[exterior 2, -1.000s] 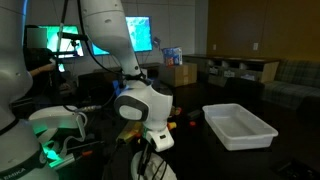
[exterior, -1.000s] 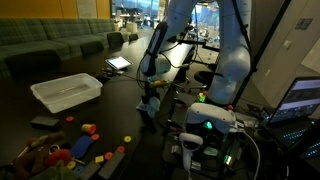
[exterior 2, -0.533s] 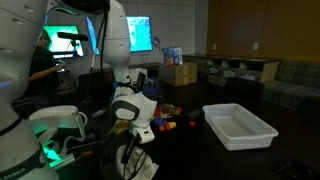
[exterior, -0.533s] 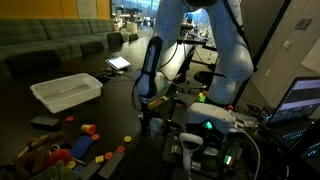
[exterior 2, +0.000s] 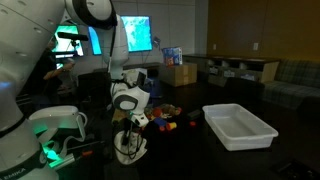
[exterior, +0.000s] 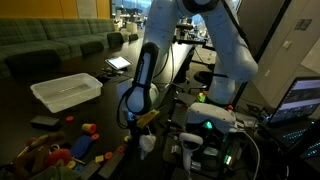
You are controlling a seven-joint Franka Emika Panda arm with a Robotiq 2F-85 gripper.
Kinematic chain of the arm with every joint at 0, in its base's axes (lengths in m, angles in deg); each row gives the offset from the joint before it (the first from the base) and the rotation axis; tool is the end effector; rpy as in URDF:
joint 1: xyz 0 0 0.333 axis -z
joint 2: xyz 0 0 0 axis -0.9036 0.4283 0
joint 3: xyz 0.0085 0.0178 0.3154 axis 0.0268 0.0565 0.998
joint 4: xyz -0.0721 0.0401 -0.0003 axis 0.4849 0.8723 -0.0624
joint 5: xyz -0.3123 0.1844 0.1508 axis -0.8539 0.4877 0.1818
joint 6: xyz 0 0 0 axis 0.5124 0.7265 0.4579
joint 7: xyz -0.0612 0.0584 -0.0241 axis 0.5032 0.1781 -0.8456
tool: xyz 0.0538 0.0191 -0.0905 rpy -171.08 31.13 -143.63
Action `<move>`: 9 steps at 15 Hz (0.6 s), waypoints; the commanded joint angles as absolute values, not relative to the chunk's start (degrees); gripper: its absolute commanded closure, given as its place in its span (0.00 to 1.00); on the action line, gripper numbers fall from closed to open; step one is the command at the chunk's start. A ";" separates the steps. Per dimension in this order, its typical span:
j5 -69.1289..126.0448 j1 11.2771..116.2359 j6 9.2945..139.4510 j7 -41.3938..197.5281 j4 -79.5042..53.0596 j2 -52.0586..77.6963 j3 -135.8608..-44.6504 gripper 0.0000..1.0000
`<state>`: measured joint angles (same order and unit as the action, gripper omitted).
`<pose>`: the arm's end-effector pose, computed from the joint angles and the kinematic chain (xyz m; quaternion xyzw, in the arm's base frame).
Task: Use the white towel to push the objects on the table to the left, then put the towel in the bowl
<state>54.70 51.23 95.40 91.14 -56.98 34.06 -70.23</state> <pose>0.3734 0.2239 0.0404 -0.9711 0.1089 0.2016 0.0663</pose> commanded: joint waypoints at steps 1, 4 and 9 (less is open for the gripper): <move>49.43 45.40 92.98 94.43 -49.57 36.54 -73.80 1.00; 45.45 43.26 89.99 94.05 -44.45 38.22 -75.35 1.00; 43.87 42.07 84.06 92.68 -37.00 39.87 -72.72 1.00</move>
<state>45.03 43.42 87.32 93.11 -42.10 38.35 -73.96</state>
